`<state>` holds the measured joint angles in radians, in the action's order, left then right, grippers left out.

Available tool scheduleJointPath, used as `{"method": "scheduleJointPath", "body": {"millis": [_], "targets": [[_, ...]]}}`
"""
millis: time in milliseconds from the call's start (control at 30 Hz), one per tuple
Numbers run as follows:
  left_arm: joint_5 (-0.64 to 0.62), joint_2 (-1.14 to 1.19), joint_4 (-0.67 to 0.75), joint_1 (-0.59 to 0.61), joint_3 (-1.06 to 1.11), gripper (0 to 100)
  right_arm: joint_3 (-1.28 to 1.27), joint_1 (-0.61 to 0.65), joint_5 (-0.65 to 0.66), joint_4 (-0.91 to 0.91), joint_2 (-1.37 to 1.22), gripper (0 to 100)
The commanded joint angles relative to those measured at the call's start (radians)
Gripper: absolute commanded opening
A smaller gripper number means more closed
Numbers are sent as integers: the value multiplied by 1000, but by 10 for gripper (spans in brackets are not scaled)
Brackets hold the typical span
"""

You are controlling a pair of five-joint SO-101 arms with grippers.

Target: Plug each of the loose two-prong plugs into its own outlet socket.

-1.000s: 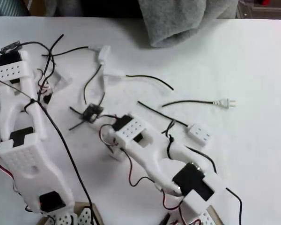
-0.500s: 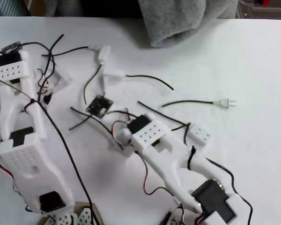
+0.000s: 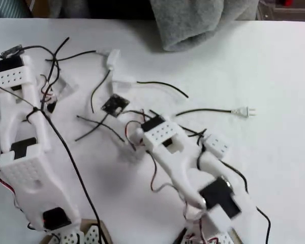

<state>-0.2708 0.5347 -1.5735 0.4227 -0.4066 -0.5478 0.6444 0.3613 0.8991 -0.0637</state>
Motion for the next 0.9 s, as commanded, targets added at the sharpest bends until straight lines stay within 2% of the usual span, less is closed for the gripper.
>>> {"method": "scheduleJointPath", "body": {"millis": [0, 200, 333, 433, 600, 733, 867], "targets": [[-11, -51, 9, 4, -3, 27, 69, -54, 8, 54, -42, 252], [-11, -51, 9, 2, -3, 27, 123, -196, 75, 59, -71, 252], [-11, -51, 9, 2, -3, 27, 144, -213, 71, 105, -8, 252], [-11, -51, 9, 2, -3, 27, 127, -128, 61, 182, 91, 252], [-11, -51, 9, 2, -3, 27, 29, 90, -60, 208, 248, 253], [-11, -51, 9, 5, -3, 27, -15, 219, -68, 208, 280, 253], [-11, -51, 9, 5, -3, 27, -14, 292, -68, 196, 262, 253]]}}
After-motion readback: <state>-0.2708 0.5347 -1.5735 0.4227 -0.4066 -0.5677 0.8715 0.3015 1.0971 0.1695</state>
